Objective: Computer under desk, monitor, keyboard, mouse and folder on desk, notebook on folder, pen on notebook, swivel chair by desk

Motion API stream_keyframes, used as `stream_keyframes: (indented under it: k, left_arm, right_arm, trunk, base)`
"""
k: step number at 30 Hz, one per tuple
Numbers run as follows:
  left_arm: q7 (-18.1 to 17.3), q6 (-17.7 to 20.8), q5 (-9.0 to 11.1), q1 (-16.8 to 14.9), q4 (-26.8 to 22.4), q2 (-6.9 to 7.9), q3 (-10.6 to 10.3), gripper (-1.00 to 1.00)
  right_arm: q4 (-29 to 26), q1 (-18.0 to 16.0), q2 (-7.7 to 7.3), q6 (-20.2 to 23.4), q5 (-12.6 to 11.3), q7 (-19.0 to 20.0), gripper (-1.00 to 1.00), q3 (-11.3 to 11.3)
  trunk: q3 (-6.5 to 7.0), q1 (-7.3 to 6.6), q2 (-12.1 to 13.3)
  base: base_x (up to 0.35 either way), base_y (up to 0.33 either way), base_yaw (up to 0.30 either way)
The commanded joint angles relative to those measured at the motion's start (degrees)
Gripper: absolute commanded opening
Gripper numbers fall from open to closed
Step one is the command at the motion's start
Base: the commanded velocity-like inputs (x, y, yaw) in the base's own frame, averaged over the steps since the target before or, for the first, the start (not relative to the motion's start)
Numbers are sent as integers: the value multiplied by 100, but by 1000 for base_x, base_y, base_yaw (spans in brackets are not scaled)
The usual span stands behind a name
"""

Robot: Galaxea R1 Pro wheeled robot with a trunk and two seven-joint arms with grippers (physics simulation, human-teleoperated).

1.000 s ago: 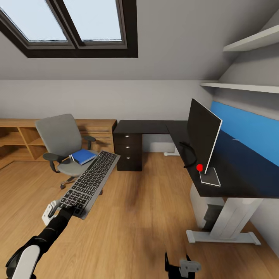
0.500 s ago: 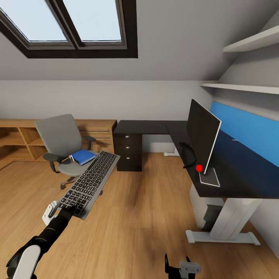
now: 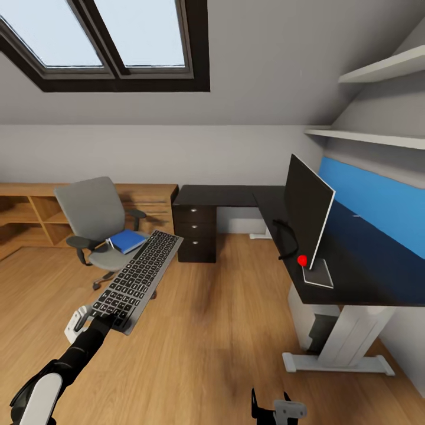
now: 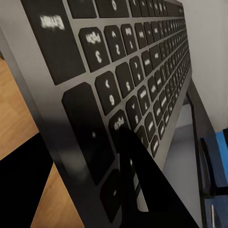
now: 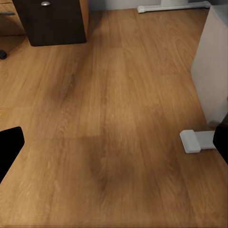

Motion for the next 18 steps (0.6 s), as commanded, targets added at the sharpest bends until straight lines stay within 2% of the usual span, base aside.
stream_keyframes:
  k: [1,18]
  left_arm:
    - [38,33,56,-4,-7,-1,5,-100]
    - [46,58,62,-4,-7,-10,1,-100]
  right_arm:
    - [10,-4,1,-12,11,-38,100,20]
    - [58,-4,25,5,23,-8,100,43]
  trunk:
    - [13,-23,38]
    - [318,-396,720]
  base:
    - [0,0,0]
    - [0,0,0]
